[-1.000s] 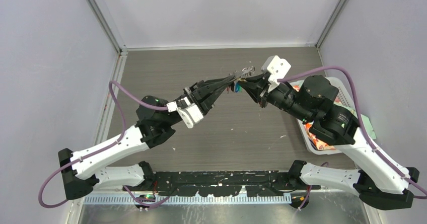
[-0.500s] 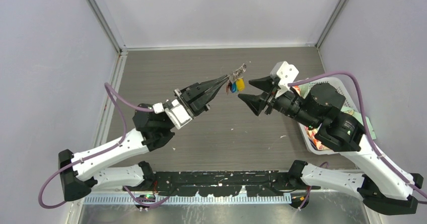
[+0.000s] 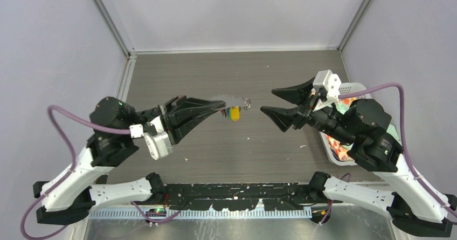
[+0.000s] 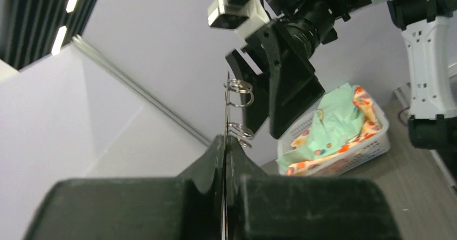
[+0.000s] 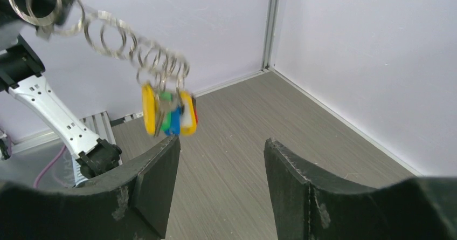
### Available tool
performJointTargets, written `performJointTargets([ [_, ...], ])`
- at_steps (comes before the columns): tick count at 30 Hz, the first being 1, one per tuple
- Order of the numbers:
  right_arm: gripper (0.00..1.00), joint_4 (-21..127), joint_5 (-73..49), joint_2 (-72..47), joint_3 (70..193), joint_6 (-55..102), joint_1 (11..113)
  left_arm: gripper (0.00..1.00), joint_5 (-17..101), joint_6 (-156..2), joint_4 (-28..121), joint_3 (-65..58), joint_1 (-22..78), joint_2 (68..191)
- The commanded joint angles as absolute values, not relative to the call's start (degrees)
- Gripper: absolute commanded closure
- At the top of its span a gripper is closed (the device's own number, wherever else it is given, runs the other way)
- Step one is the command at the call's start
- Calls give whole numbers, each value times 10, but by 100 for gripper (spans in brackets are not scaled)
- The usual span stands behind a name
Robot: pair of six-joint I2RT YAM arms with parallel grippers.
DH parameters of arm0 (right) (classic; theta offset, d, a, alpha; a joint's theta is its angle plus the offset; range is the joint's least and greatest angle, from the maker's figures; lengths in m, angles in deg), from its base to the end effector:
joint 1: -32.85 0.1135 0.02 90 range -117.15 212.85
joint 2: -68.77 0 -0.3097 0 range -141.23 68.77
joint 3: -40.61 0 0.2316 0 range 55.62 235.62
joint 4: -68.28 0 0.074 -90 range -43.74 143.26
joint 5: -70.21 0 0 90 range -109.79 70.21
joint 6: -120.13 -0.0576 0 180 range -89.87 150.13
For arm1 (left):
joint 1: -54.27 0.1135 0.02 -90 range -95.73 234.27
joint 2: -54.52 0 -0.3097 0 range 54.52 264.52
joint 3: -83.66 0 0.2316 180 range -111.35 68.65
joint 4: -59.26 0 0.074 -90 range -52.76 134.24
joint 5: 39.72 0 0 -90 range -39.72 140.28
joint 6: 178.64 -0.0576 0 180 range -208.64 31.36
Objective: Remove the keys from the keyring
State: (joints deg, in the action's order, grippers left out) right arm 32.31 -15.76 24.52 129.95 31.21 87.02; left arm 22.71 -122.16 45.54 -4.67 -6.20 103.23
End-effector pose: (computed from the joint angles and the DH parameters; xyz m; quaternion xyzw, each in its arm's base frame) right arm 0.0503 0.0765 0.5145 -0.3243 0.5619 0.3603 0.6702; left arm 0.0293 -0.1058 0.5485 0.5146 0.2038 -0.3148 0.7710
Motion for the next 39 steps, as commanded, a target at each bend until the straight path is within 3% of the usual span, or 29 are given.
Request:
performJointTargets([
  [1,37,369,-122,255,1278,305,873,100,249,-1415,109,-203,-61,1068],
  [5,37,398,-104,236,1263,311,873,100,337,-1493,39,-232,-69,1087],
  [9,45,419,-85,193,1268,324,863,100,356,-1526,74,-217,-79,1073],
  [13,44,489,89,149,1278,250,765,100,364,-1539,98,-197,-79,1065],
  [17,46,733,297,100,1224,32,618,100,355,-1542,117,-183,-80,1054],
  [20,46,915,377,54,1204,-96,571,100,345,-1550,119,-183,-80,1053],
  [23,47,1057,419,-1,1216,-203,558,100,343,-1567,115,-195,-80,1056],
  [28,50,1169,444,-52,1253,-320,554,100,301,-1573,125,-209,-80,1055],
  [39,48,1211,497,-77,1312,-391,585,100,194,-1532,181,-229,-80,1057],
])
